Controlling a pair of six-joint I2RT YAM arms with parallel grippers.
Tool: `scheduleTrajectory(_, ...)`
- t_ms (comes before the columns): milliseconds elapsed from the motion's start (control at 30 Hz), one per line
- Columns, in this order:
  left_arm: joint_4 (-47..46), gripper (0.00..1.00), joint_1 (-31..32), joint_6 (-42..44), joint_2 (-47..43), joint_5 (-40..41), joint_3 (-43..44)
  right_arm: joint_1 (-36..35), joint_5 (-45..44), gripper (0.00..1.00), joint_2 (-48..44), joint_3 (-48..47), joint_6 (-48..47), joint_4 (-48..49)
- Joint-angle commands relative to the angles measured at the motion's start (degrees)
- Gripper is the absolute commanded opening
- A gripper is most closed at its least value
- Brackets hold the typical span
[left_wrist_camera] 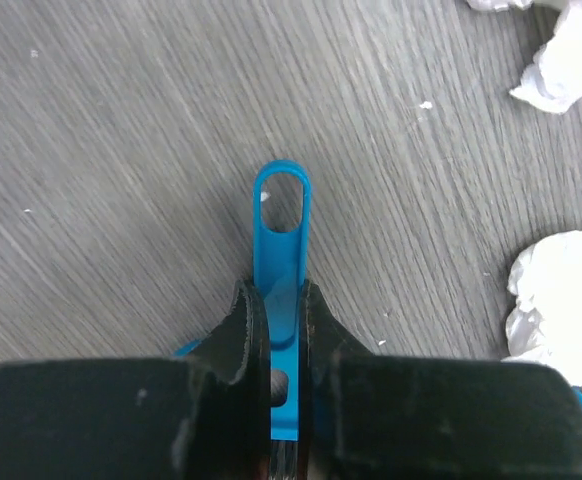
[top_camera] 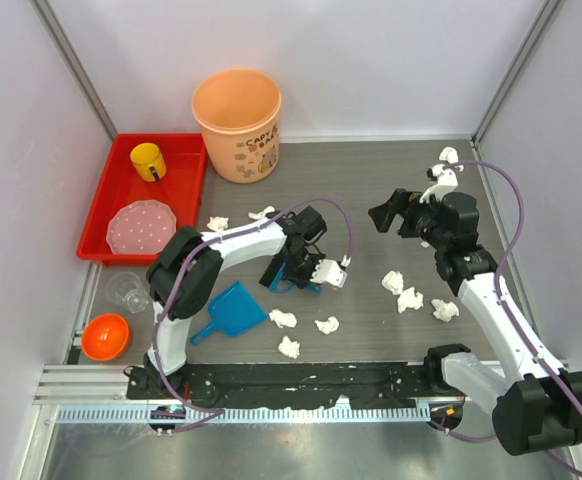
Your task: Sweep away the paper scraps from the table
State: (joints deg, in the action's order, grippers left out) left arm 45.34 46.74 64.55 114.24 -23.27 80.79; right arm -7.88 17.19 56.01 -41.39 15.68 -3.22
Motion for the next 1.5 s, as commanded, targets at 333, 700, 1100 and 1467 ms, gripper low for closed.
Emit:
scheduleTrajectory(333,-4.65,0.00,-5.08,-24.82,-12.27,-5.20,10.79,-5.71,11.47,0.83,8.06,-4.58,22.11,5.05)
scheduleTrajectory(700,-6.58,0.00,-5.61,-30.54,-15.36,-5.65,9.73,-13.47,15.86,0.71,18.08,-4.22,30.73,21.06)
scheduleTrajectory(1100,-6.32,0.00,-5.61,-29.40,-15.97,-4.60,10.08,-15.24,16.56,0.37,22.92,-7.66,28.35,17.03)
scheduleTrajectory(1467,-6.14,0.00,-5.61,-29.49,-15.45,-3.72,11.49,-15.59,17.70,0.01,24.68,-9.24,26.15,13.33)
